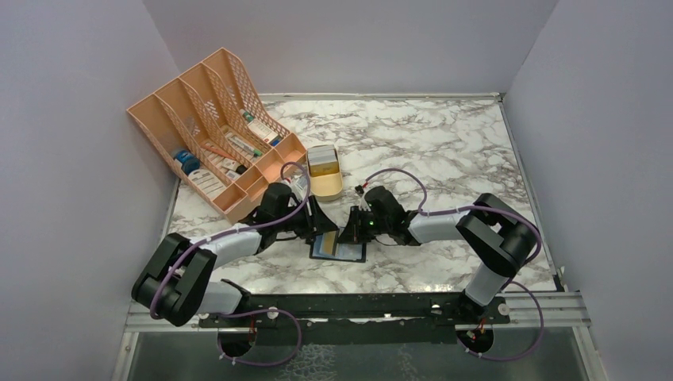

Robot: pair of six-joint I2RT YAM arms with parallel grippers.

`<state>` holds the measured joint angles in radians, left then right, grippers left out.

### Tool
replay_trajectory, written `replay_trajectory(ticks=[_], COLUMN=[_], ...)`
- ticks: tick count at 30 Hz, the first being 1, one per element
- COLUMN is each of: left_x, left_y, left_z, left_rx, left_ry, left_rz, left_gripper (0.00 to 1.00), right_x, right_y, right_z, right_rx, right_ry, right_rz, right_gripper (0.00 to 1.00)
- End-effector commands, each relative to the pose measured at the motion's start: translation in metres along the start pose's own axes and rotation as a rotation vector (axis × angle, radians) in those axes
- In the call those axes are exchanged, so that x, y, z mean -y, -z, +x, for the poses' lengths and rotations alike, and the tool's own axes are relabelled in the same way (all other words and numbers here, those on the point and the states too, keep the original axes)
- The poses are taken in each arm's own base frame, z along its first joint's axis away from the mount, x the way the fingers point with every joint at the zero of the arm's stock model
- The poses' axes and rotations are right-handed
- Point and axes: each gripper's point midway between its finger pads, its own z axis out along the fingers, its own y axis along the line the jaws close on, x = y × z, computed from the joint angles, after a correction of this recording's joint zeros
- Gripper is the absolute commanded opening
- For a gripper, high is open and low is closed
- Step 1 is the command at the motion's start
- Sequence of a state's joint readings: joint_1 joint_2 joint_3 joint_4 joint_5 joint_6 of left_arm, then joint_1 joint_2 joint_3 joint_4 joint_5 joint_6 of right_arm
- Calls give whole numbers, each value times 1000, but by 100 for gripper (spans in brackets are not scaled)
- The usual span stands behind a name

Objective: Put the credit cards into the card holder
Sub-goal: Turn over the card slot in the card holder.

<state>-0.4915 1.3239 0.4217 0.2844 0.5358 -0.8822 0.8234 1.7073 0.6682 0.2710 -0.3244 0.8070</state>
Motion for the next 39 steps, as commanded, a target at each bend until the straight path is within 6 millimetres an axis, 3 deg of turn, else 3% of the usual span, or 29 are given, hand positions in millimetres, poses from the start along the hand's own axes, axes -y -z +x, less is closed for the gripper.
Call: replay_trajectory(ticks=[1, 7, 18, 26, 39], left_x=[17, 26, 38, 40, 46], left_y=[2, 2, 3, 0, -13], left_z=[-1, -2, -1, -3, 4], left_rx=[4, 5, 7, 7, -28], left_ry=[-15, -31, -63, -76, -96], left_rz=[53, 69, 75, 62, 55], left_gripper=[49, 49, 49, 49, 49], right_x=[14, 11, 14, 11, 15], right_y=[-2, 3, 4, 22, 47], right_z=[7, 0, 2, -13, -21], right_rx=[-12, 9, 4, 63, 116], right_ry=[-1, 16, 13, 48, 55], right_rz=[56, 71, 82, 130, 208], right_gripper=[8, 15, 16, 22, 29])
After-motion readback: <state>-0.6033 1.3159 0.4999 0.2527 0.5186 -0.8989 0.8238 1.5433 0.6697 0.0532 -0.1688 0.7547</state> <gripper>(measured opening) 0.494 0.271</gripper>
